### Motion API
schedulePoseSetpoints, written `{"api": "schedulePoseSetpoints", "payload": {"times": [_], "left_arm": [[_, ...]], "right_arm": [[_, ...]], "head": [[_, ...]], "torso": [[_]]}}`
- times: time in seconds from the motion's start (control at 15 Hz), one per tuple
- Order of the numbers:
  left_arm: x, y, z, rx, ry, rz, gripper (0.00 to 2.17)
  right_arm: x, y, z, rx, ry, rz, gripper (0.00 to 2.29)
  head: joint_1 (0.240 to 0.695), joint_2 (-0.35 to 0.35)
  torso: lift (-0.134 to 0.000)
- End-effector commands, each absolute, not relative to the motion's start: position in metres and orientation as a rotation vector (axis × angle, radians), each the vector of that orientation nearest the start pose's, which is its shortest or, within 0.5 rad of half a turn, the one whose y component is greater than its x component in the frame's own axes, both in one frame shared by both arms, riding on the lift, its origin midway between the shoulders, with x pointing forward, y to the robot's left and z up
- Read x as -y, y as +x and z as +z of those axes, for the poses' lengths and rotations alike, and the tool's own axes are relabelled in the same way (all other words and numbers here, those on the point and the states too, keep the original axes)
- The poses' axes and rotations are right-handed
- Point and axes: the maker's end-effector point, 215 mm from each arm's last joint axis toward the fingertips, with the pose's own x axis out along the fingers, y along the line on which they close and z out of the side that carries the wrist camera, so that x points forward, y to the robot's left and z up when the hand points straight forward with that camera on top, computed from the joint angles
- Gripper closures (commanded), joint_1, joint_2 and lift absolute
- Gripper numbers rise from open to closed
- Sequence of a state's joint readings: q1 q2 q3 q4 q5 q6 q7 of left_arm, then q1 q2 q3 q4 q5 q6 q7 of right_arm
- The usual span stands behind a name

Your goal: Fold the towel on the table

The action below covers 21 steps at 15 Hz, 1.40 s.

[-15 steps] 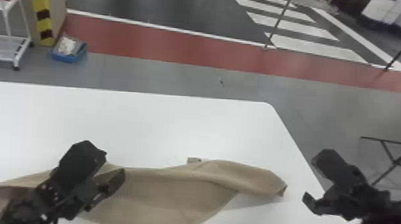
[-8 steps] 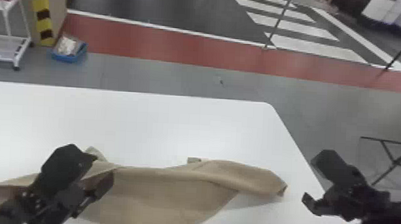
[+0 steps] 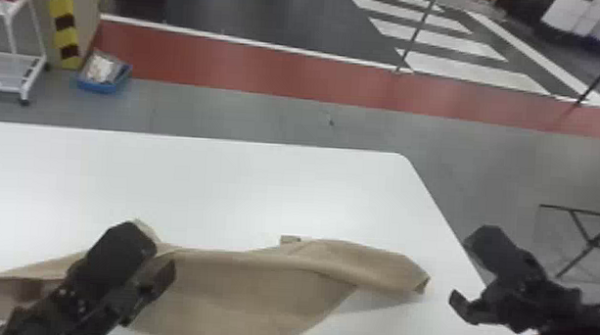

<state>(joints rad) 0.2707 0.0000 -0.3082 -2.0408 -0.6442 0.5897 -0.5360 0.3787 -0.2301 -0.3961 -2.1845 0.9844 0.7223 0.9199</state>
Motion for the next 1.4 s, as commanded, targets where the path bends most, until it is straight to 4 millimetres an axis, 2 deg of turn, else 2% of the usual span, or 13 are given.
{"api": "schedulePoseSetpoints", "payload": {"times": [0.0,0.07,0.13,0.27,0.47,0.67,0.93,1.07,1.2,1.33], "left_arm": [[-0.067,0.465,-0.423,-0.424,0.508,-0.498,0.92],[-0.079,0.472,-0.417,-0.416,0.509,-0.446,1.53],[-0.095,0.474,-0.420,-0.440,0.508,-0.390,2.06],[-0.111,0.476,-0.414,-0.461,0.494,-0.364,2.07],[-0.143,0.485,-0.384,-0.481,0.402,-0.319,2.13],[-0.171,0.488,-0.374,-0.581,0.233,-0.287,2.13],[-0.178,0.476,-0.344,-0.593,0.127,-0.284,2.13],[-0.182,0.465,-0.319,-0.576,0.055,-0.290,2.13],[-0.178,0.465,-0.286,-0.507,0.056,-0.300,2.13],[-0.166,0.474,-0.267,-0.468,0.066,-0.321,2.13]], "right_arm": [[0.515,0.365,-0.379,-0.895,-0.804,-0.030,0.05],[0.517,0.364,-0.380,-0.898,-0.804,-0.033,0.05],[0.517,0.364,-0.380,-0.898,-0.802,-0.034,0.05],[0.515,0.364,-0.381,-0.895,-0.804,-0.028,0.05],[0.514,0.365,-0.382,-0.895,-0.804,-0.024,0.05],[0.512,0.365,-0.383,-0.893,-0.803,-0.020,0.05],[0.512,0.366,-0.384,-0.891,-0.810,-0.019,0.05],[0.511,0.367,-0.382,-0.888,-0.811,-0.019,0.05],[0.510,0.368,-0.381,-0.883,-0.814,-0.020,0.05],[0.506,0.368,-0.381,-0.880,-0.810,-0.013,0.05]], "head": [[0.695,-0.350],[0.695,-0.350],[0.695,-0.350],[0.695,-0.350],[0.695,-0.350],[0.695,-0.350],[0.695,-0.350],[0.695,-0.350],[0.695,-0.350],[0.695,-0.350]], "torso": [[-0.124],[-0.124],[-0.124],[-0.124],[-0.124],[-0.124],[-0.124],[-0.124],[-0.124],[-0.124]]}}
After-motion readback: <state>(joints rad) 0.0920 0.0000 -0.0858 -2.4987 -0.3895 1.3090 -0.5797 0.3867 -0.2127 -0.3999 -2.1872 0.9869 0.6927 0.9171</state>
